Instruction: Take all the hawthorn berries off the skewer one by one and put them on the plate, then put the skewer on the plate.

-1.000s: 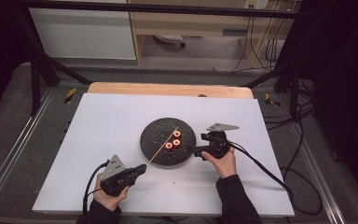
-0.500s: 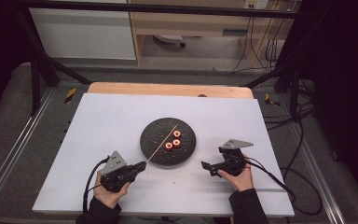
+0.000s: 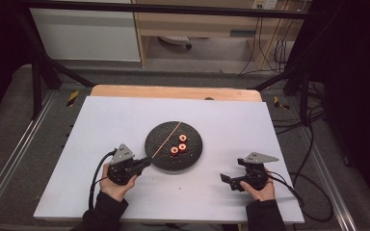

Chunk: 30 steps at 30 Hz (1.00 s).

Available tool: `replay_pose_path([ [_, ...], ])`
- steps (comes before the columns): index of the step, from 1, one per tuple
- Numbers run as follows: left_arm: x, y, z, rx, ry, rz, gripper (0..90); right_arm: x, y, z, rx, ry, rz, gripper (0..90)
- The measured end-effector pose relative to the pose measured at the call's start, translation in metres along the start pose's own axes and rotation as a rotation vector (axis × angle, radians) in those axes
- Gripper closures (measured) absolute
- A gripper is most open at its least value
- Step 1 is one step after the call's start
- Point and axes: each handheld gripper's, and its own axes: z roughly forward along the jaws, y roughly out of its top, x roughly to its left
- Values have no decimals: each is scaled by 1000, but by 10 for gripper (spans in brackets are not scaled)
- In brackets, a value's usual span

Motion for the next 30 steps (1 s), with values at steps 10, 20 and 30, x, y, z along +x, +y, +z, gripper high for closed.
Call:
replay_pose_path([
  [10, 8, 15, 19, 47, 28, -9, 880, -2, -4, -3, 11, 3, -14, 6],
  [20, 15, 25, 42, 104, 77, -20, 880, -3, -7, -3, 14, 1, -14, 8],
  [30, 18, 22, 67, 175, 147, -16, 880, -3, -9, -3, 23, 5, -22, 9],
])
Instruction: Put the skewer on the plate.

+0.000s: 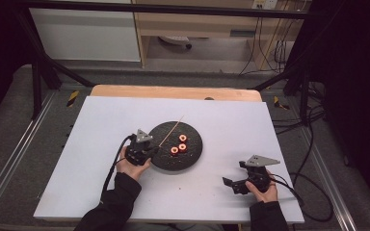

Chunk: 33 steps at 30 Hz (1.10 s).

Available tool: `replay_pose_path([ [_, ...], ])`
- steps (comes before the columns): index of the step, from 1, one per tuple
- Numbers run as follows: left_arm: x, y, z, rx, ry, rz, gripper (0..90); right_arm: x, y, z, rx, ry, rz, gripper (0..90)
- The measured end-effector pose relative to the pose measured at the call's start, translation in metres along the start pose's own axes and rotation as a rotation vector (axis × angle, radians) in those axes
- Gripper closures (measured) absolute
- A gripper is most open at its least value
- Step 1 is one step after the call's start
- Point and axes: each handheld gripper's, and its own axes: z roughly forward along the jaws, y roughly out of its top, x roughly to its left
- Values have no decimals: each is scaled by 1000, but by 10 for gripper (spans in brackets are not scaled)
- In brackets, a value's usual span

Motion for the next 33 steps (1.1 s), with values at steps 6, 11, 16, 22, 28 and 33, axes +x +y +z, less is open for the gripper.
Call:
replay_pose_path([
  [6, -4, 1, 10, 30, 14, -4, 879, 0, 0, 1, 5, 2, -4, 10],
  [11, -8, 1, 16, 52, 23, 6, 879, 0, 0, 1, 6, 2, -2, 10],
  [16, -11, 1, 19, 63, 20, 0, 879, 0, 0, 1, 7, 0, -6, 11],
  [22, -13, 1, 19, 58, 24, 7, 870, 0, -1, 1, 10, -2, -3, 10],
  [28, -10, -1, 11, 44, -3, 13, 792, 0, -1, 1, 12, -3, -8, 10],
  [33, -5, -2, -4, 34, -51, 38, 703, 0, -1, 1, 14, -5, -6, 10],
])
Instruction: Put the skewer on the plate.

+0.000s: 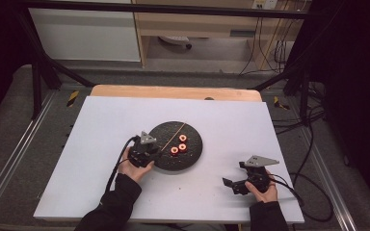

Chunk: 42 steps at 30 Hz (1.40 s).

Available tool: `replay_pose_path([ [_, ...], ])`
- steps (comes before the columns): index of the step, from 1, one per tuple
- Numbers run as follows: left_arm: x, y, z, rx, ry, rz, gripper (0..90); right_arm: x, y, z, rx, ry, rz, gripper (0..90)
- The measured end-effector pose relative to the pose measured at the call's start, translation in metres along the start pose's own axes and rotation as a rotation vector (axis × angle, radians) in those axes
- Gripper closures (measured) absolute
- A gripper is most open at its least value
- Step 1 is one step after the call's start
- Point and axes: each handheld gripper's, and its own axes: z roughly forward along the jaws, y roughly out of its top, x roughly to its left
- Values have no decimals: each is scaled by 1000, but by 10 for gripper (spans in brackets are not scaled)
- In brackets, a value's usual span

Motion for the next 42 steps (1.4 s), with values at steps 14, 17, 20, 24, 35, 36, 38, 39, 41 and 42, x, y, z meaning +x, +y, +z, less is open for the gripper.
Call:
replay_pose_path([
  [14, 21, -33, -39, -10, -89, 72, 290, 0, 0, 0, 2, -3, 2, 9],
  [17, 27, -43, -46, -9, -90, 82, 225, 0, 0, 0, 5, -4, 1, 9],
  [20, 33, -53, -53, -13, -89, 78, 165, 0, 0, 0, 6, -4, 1, 9],
  [24, 38, -65, -59, -23, -63, 81, 89, 0, -1, 1, 10, -4, -1, 9],
  [35, 54, -103, -74, -55, -43, 39, 43, 0, -1, 1, 17, -4, 1, 7],
  [36, 55, -104, -74, -54, -43, 39, 43, 0, -1, 2, 17, -3, 0, 7],
  [38, 56, -106, -75, -56, -41, 36, 42, 1, -1, 2, 18, -3, 1, 7],
  [39, 57, -106, -75, -55, -42, 38, 42, 1, -1, 2, 18, -2, 0, 7],
  [41, 57, -106, -75, -58, -42, 37, 42, 1, -1, 2, 18, 1, -1, 6],
  [42, 57, -106, -75, -59, -41, 38, 42, 1, -1, 2, 18, 1, -1, 7],
])
